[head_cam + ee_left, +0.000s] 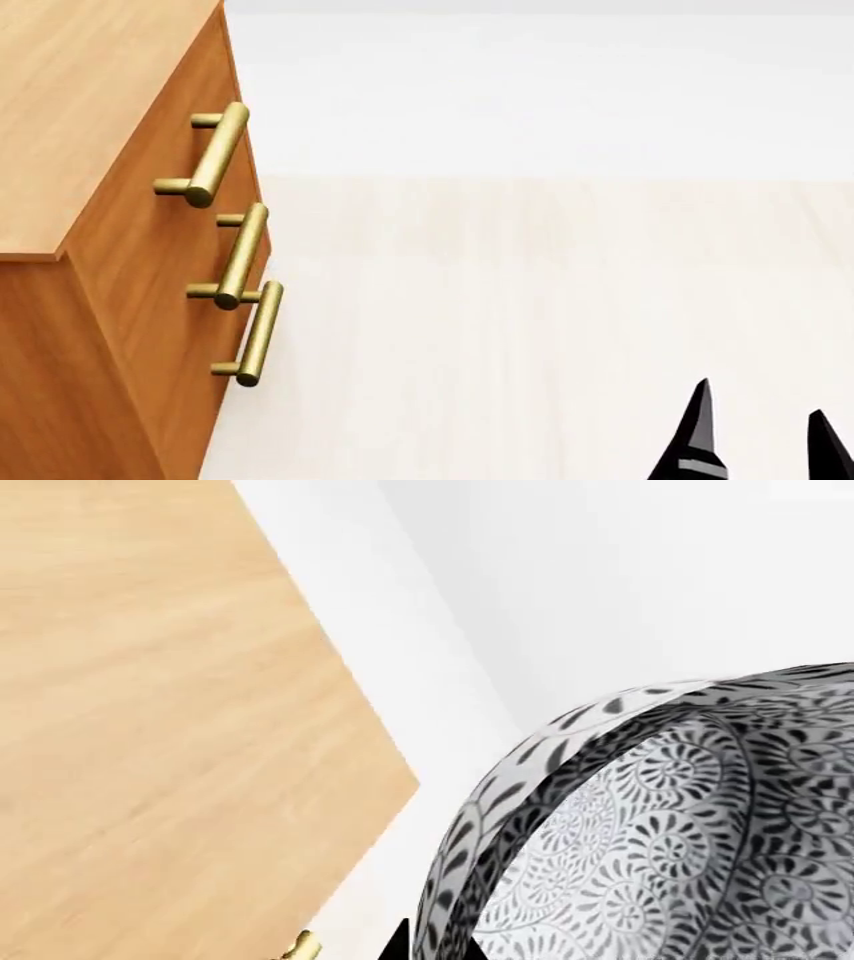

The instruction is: Put the bowl on top of the cabinet.

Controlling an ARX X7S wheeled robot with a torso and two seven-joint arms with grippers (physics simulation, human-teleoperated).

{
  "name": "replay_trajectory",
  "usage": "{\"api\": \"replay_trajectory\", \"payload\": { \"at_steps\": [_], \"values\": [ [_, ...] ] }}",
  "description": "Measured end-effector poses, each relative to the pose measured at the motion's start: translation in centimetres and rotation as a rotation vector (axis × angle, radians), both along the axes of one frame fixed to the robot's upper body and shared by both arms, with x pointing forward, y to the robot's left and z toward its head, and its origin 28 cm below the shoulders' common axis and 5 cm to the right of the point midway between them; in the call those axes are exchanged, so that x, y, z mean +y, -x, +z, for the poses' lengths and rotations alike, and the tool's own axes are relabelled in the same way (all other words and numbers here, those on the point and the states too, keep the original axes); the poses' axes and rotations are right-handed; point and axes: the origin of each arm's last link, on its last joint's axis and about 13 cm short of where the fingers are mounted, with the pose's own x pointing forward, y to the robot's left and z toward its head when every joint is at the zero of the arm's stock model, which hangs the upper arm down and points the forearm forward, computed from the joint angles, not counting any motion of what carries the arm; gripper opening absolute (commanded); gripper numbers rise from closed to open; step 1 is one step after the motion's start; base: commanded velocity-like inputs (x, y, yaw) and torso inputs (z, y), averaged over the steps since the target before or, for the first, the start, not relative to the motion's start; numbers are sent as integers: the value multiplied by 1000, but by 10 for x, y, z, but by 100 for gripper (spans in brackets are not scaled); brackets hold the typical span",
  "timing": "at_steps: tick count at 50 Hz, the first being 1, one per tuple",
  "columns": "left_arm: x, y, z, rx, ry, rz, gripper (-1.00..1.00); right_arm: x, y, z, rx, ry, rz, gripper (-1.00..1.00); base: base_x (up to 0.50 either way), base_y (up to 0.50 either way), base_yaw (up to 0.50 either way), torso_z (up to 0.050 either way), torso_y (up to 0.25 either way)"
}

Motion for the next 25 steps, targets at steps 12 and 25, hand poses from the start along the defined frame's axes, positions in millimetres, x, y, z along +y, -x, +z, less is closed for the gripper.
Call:
{"api": "replay_trajectory", "payload": {
  "at_steps": [12,25],
  "values": [
    [7,-4,-2,104,43,117,-100,0,-1,-1,4,-1,0,100,0,0,0,1,0],
    [11,-5,-4,221,61,185,-100,1,-1,-1,5,-2,-1,100,0,0,0,0,1]
  ]
}}
